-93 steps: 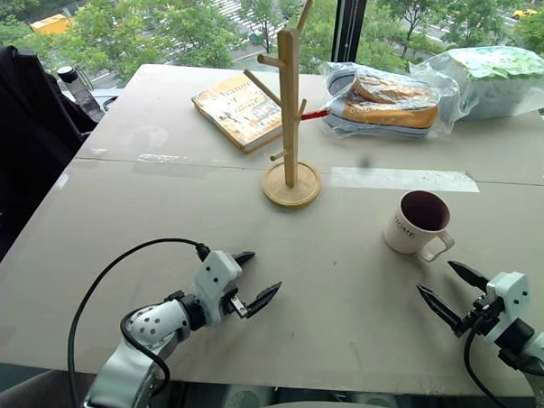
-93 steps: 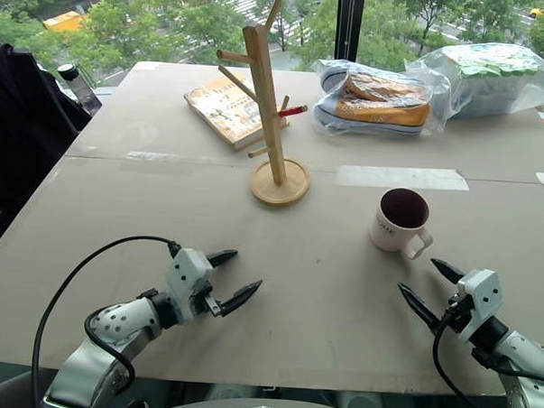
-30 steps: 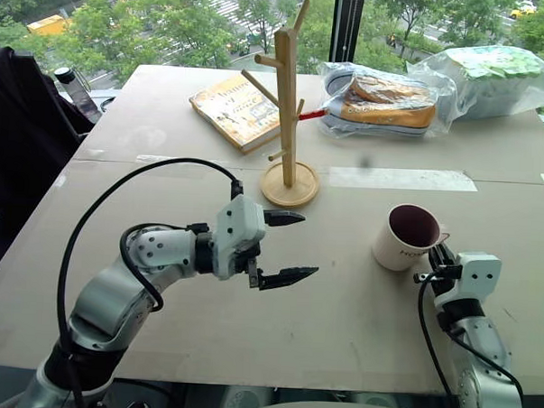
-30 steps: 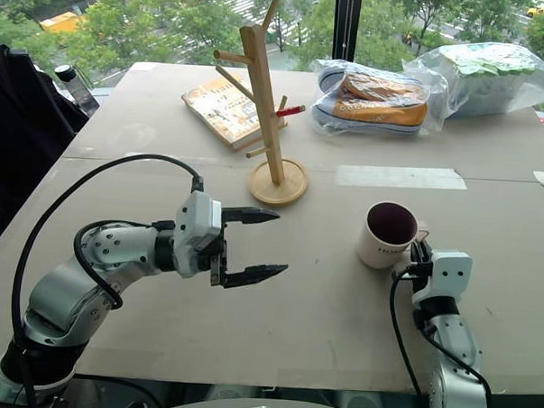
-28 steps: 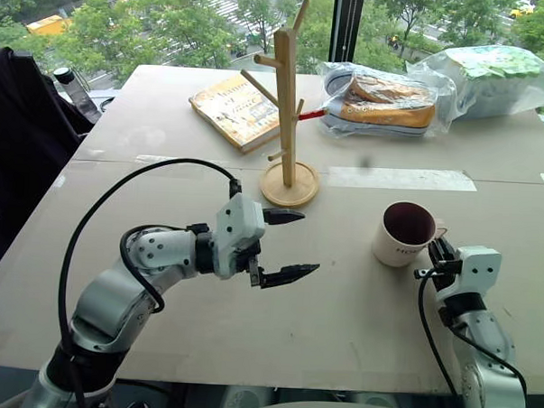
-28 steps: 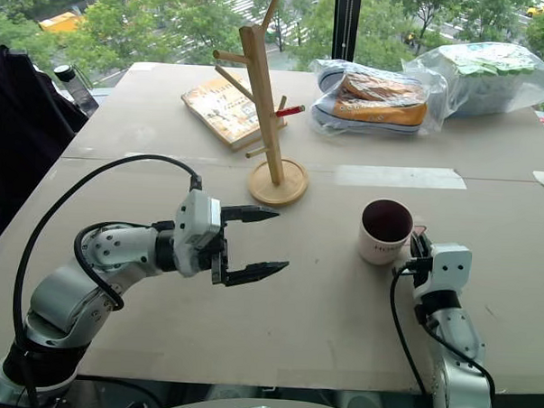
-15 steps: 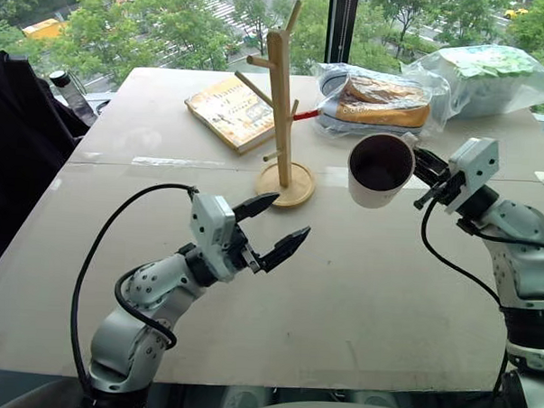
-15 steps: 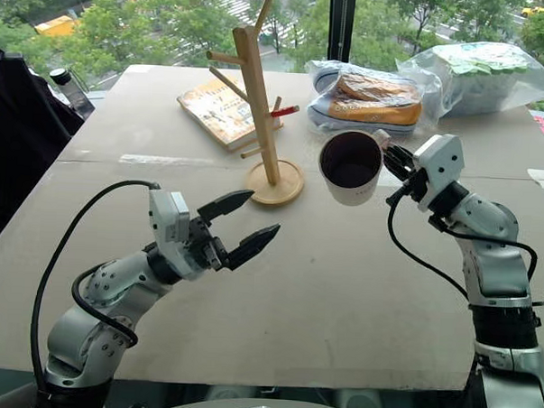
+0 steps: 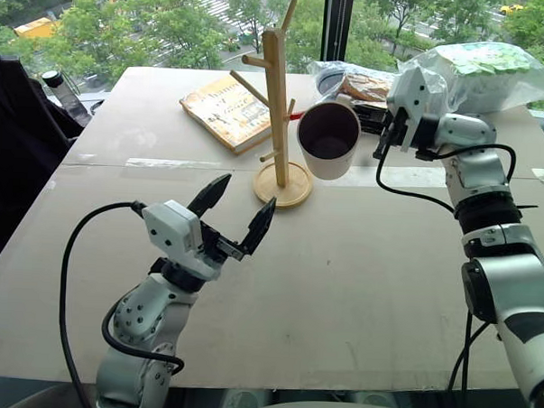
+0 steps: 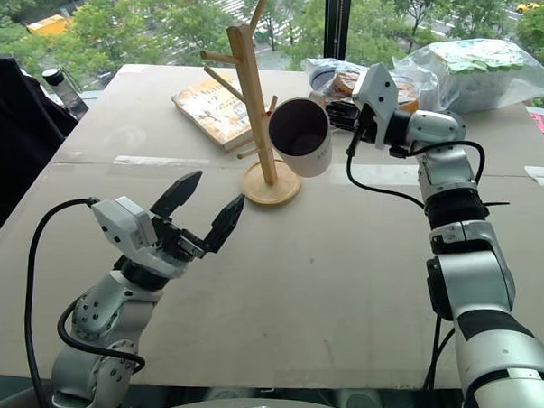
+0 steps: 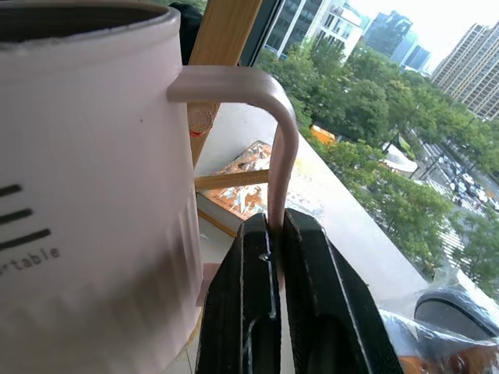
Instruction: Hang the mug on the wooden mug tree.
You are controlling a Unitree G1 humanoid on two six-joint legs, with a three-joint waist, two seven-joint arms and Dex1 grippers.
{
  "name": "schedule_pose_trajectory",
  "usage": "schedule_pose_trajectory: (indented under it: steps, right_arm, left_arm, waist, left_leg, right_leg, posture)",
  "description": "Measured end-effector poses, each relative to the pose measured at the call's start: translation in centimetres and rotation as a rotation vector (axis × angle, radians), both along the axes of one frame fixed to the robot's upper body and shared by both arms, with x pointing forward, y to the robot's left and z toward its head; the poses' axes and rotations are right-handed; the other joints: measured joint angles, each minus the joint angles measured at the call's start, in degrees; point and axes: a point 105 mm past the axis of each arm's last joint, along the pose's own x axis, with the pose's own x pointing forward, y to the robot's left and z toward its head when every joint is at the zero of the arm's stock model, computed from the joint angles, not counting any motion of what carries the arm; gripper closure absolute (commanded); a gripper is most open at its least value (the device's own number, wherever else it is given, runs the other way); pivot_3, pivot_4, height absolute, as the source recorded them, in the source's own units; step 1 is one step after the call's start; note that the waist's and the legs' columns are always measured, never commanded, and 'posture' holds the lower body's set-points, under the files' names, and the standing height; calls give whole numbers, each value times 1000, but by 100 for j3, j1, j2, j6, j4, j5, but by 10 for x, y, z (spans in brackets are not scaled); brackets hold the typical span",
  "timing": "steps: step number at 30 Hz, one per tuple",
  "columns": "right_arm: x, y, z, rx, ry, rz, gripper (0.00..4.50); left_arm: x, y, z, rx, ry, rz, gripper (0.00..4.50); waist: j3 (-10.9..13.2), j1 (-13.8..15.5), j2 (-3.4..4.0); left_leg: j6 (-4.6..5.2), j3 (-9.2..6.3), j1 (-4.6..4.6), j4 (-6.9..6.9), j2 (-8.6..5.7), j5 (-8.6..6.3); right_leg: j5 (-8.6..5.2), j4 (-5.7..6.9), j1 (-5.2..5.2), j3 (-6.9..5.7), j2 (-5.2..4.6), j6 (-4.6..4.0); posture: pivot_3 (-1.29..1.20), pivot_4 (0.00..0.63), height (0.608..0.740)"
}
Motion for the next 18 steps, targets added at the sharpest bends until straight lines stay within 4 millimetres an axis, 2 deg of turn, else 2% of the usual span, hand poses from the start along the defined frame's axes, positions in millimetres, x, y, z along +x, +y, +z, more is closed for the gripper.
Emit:
schedule_pose_trajectory:
  steps: [7, 10, 14, 17, 18]
  right_arm:
    - [5, 22, -7, -38, -12, 29, 4488]
    - [4, 29, -3, -50, -20, 45, 3719]
    - [5, 30, 5, -59, -36, 41, 1810]
    - [9, 20, 7, -46, -29, -5, 374]
    - [11, 15, 9, -35, -27, -21, 58]
  left_arm:
    - [-3, 4, -2, 12, -12, 37, 0]
    - [-3, 4, -1, 17, -23, 41, 0]
    - [-3, 4, 0, 19, -28, 42, 0]
    - [-4, 3, -1, 31, -26, 32, 0]
    - [-4, 3, -2, 40, -24, 25, 0]
  waist:
    - [1, -12, 1]
    - [2, -12, 3]
    - [2, -10, 3]
    - [2, -3, 3]
    - [2, -5, 3]
  left_leg:
    - [-1, 2, -3, -3, -1, -1]
    - [-1, 2, -11, -8, -1, 0]
    - [-2, 2, -12, -14, -1, -1]
    - [-2, 2, -17, -15, -2, -1]
    - [-2, 2, -19, -16, -2, -1]
  right_leg:
    - [1, -3, -5, -3, -12, -4]
    - [2, -2, -15, -3, -13, -6]
    - [0, -7, -16, -4, -18, -10]
    - [-6, -10, -20, -5, -22, -21]
    - [-7, -12, -21, -5, -23, -22]
  posture:
    - [0, 150, 740]
    - [0, 150, 740]
    - [0, 150, 740]
    - [0, 150, 740]
    - [0, 150, 740]
